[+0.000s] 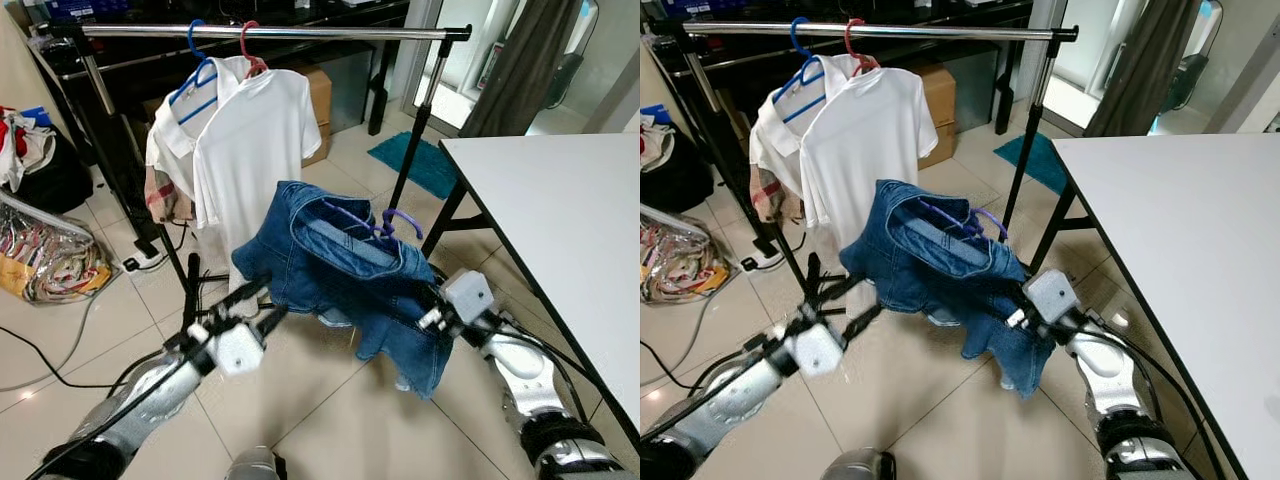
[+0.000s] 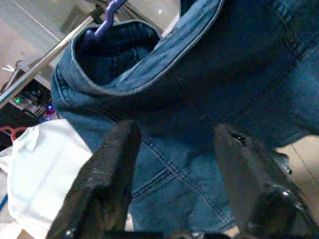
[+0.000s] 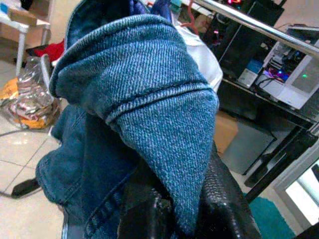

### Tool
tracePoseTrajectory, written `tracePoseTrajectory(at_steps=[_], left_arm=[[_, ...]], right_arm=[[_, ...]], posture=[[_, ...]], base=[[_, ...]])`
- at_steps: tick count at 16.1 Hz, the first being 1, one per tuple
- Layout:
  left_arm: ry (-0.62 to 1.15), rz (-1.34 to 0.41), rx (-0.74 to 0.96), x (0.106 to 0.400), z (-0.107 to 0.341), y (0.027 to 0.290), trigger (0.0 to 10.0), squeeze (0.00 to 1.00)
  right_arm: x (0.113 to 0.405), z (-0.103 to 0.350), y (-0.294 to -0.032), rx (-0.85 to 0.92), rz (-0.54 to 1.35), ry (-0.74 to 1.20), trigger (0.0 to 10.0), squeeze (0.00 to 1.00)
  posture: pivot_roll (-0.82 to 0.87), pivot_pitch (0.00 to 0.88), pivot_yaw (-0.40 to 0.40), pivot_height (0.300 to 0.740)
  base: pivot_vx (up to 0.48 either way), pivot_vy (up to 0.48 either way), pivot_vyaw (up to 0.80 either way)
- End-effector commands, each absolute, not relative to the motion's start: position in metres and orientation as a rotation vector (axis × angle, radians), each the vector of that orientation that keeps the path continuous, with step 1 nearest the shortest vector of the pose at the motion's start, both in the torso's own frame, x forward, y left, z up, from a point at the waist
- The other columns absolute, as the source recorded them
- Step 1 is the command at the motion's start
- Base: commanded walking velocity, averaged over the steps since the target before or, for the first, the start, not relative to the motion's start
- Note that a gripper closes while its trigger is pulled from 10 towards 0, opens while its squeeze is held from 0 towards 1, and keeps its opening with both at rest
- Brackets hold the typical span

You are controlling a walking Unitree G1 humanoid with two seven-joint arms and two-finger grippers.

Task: Hang hanger

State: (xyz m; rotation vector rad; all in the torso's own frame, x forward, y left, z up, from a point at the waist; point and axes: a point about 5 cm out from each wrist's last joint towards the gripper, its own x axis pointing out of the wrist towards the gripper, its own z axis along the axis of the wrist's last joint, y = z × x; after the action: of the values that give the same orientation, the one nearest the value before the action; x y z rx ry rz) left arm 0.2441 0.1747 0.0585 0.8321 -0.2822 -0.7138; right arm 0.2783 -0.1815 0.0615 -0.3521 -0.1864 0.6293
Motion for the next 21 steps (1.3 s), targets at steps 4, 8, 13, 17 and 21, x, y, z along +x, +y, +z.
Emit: tracePoseTrajectory(at_steps=[4,8,13,17,21], left_arm=[[-0.118,-0.76,0.978,0.225,0.036,0.213,10.0,0.0],[-0.095,-0.685,1.035,0.225,0.042,0.24,10.0,0.07],[-0.162,-0.65,1.111,0.239,0.062,0.249,10.0,0.8],[-0.122,-0.7,1.127,0.236,0.055,0.25,10.0,0.0],[-0.083,-0.731,1.128,0.233,0.045,0.247,10.0,0.0]], right_arm=[[0.271,0.062,-0.194,-0.406,0.66,-0.204,9.8,0.0],[0.265,0.058,-0.193,-0.444,0.713,-0.204,9.3,0.0],[0.254,0.052,-0.183,-0.489,0.815,-0.214,9.9,0.0],[0.248,0.05,-0.178,-0.566,0.902,-0.231,9.5,0.0],[0.24,0.048,-0.174,-0.634,0.984,-0.26,9.2,0.0]], posture=[[0.29,0.001,-0.001,0.74],[0.29,0.002,-0.001,0.74],[0.3,0.003,-0.003,0.74],[0.3,0.003,-0.004,0.74],[0.29,0.005,-0.006,0.74]], base=[[0.0,0.0,0.0],[0.0,0.0,0.0],[0.0,0.0,0.0],[0.0,0.0,0.0],[0.0,0.0,0.0]])
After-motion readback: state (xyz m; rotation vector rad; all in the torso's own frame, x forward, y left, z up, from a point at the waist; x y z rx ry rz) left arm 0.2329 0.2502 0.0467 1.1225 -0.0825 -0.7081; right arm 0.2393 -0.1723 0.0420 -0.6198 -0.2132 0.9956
